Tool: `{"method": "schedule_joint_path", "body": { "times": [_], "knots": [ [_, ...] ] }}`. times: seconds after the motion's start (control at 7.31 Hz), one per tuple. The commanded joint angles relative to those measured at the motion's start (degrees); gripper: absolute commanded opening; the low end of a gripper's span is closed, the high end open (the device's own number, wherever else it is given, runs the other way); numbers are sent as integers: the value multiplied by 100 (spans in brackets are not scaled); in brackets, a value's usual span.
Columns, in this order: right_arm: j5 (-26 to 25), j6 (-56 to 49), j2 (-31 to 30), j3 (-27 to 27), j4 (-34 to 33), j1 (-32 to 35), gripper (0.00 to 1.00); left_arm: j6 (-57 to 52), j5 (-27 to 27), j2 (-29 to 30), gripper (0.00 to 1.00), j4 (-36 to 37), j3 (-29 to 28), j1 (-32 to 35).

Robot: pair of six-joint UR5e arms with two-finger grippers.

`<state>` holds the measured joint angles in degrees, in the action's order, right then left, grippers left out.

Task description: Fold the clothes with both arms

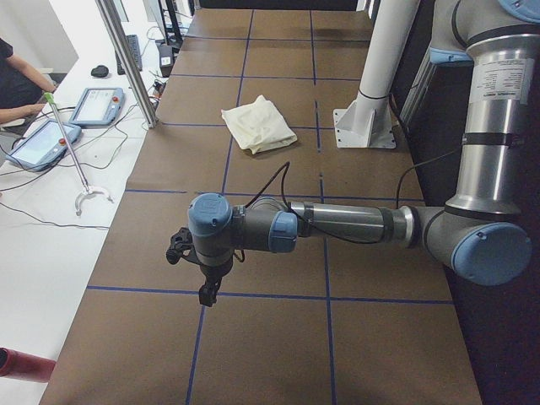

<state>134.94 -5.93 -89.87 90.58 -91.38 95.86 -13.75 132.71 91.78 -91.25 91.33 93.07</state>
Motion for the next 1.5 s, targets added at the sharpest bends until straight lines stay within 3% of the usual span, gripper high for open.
{"method": "schedule_joint_path", "body": {
  "times": [0.0, 0.82, 1.37],
  "knots": [
    [-2, 198, -48, 56, 15, 20, 100, 4, -9, -2, 100, -7, -28, 0],
    [-11, 215, -48, 47, 15, -6, 100, 1153, 9, -28, 100, -16, -28, 0],
    [-11, 224, -39, 47, 15, -6, 100, 1182, 9, -46, 100, -24, -36, 0]
  ]
}}
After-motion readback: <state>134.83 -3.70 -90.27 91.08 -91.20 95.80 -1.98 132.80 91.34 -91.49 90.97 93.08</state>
